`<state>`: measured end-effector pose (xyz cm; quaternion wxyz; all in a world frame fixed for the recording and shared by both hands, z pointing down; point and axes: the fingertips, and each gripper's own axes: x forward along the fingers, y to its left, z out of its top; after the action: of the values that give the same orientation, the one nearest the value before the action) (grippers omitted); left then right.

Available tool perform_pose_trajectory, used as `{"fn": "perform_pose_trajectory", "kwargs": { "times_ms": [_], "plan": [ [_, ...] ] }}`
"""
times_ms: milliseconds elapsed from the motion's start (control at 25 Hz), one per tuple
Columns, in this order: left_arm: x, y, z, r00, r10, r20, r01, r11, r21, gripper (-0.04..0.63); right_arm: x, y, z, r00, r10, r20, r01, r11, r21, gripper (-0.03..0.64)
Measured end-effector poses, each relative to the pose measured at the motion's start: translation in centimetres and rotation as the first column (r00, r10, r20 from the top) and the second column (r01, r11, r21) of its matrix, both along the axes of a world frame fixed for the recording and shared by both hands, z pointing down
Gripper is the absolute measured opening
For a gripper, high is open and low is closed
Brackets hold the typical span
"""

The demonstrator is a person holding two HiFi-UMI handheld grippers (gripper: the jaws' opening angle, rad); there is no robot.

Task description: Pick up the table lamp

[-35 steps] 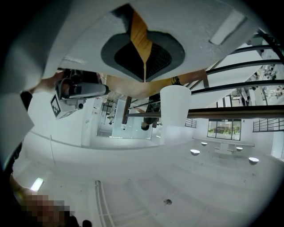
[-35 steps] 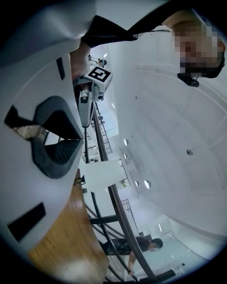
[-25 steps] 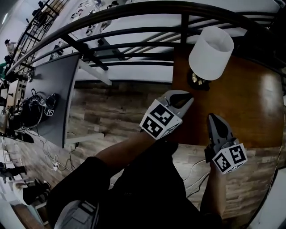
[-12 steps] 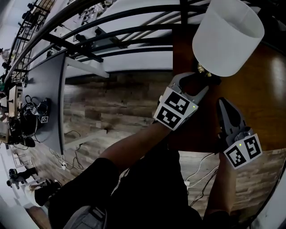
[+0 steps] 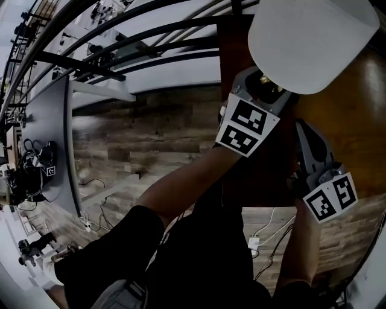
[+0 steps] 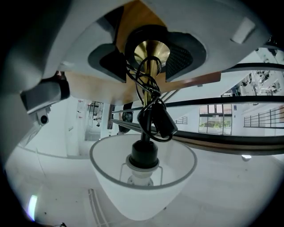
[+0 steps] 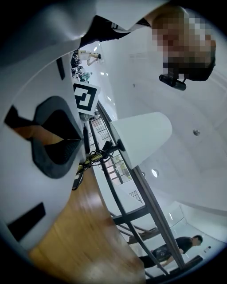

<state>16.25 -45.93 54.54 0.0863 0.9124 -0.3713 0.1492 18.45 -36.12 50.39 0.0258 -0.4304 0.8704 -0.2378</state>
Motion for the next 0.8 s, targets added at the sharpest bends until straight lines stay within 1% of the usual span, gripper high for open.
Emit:
{"fn": "perform_pose_trajectory", "kwargs": {
  "times_ms": [80,280,440,600,800],
  "plan": [
    [0.6,-0.5,-0.2,1.0,0.006,-0.009,-0.005,1.0,0.016,0.27,0.4,-0.1,0.2,1.0,0.01,0.007,-0.01,1.0,-0.003,0.014],
    [1.1,-1.6,-1.6,0.998,0.007,-0.066,-0.003,0.999,0.049,0.275,0.6,-0.1,0.4,0.999,0.033,0.014,-0.033,0.999,-0.011,0.014],
    [1.3,-2.5,-1.2,0.997,0.007,-0.076,-0.003,0.999,0.05,0.275,0.7,-0.4,1.2,0.998,0.056,0.007,-0.056,0.998,-0.01,0.014],
    [1.9,-3.4,-1.3,0.997,-0.002,-0.083,0.007,0.998,0.067,0.273,1.6,-1.6,1.3,0.996,0.093,-0.003,-0.093,0.996,-0.008,0.014],
    [2.4,-4.2,-0.9,0.995,-0.006,-0.098,0.011,0.999,0.048,0.272,1.5,-2.1,0.5,0.994,0.106,0.005,-0.106,0.994,-0.009,0.014]
  ]
}}
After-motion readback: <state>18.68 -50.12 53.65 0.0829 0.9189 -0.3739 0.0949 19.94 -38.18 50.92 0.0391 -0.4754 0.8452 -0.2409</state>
